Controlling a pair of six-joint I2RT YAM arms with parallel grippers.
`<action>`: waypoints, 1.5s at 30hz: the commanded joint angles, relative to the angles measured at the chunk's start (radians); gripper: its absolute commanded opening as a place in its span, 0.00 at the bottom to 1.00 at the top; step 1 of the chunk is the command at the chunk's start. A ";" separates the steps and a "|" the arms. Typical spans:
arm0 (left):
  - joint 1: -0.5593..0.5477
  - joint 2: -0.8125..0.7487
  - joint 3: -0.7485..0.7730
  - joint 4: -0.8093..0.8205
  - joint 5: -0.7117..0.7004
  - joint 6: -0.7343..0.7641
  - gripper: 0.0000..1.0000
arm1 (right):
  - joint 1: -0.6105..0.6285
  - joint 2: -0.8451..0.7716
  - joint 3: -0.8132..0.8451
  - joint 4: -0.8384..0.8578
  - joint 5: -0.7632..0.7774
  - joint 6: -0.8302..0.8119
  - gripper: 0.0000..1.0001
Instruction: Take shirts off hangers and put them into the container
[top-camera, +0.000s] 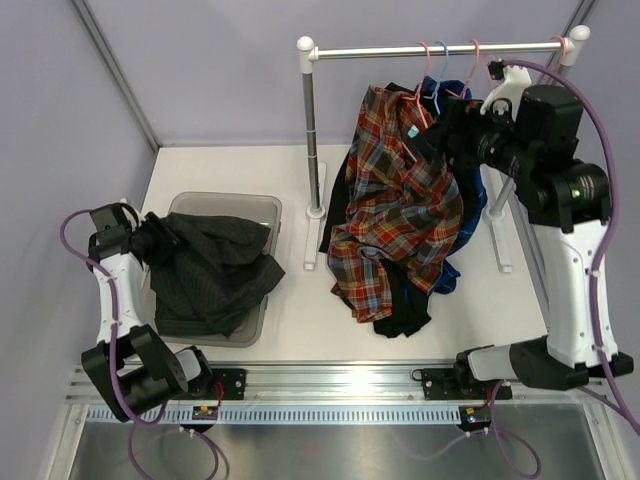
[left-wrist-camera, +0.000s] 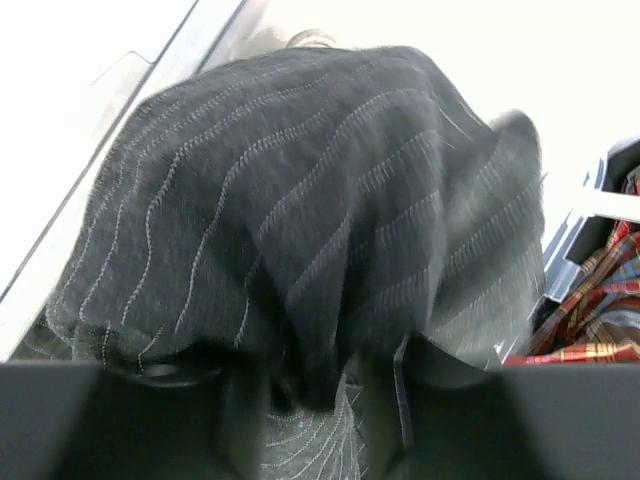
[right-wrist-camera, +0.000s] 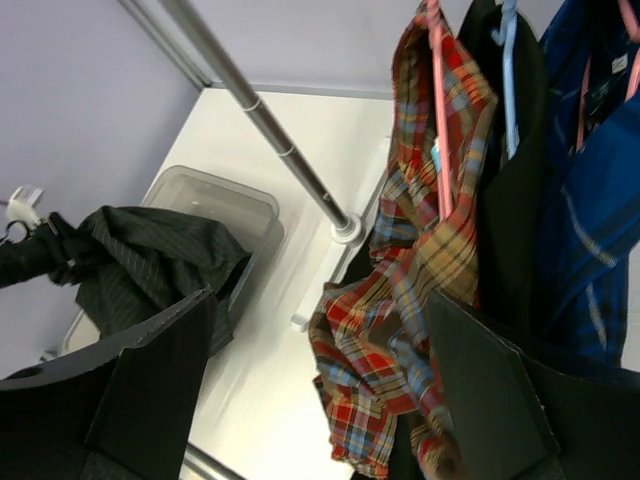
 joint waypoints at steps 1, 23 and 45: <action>0.002 -0.041 -0.012 0.066 0.067 -0.016 0.52 | 0.006 0.070 0.103 -0.010 0.061 -0.028 0.92; -0.148 -0.356 0.045 0.345 0.484 -0.140 0.72 | 0.031 0.349 0.244 0.051 0.147 -0.205 0.42; -0.461 -0.322 0.177 0.454 0.641 -0.027 0.80 | 0.121 0.341 0.382 0.084 0.121 -0.281 0.00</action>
